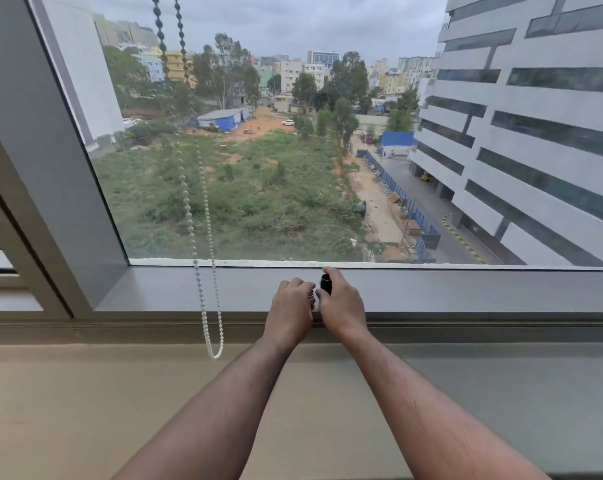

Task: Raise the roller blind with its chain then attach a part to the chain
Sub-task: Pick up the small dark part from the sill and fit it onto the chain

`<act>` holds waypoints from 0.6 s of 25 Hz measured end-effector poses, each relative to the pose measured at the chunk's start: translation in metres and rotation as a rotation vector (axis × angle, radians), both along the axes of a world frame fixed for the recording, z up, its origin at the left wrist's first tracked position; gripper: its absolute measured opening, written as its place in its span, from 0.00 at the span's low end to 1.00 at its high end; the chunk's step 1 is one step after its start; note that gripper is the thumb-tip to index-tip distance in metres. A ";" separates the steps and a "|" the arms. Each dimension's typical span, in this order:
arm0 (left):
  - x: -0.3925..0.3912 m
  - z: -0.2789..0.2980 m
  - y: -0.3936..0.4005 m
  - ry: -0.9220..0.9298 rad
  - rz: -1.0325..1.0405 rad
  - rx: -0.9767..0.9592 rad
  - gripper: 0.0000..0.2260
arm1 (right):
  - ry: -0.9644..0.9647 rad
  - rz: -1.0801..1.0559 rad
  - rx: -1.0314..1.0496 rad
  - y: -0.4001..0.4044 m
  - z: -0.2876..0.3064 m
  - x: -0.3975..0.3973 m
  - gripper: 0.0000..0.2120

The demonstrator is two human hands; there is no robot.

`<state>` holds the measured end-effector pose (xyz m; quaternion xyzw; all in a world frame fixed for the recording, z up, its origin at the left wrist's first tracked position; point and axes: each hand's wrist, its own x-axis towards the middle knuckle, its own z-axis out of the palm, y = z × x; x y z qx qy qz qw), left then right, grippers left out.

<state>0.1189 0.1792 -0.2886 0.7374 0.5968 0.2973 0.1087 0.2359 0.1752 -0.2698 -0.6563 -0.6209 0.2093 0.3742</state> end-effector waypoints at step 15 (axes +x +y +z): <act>-0.051 -0.037 -0.114 -0.462 -0.091 0.012 0.16 | 0.206 0.006 0.048 -0.075 -0.002 -0.020 0.12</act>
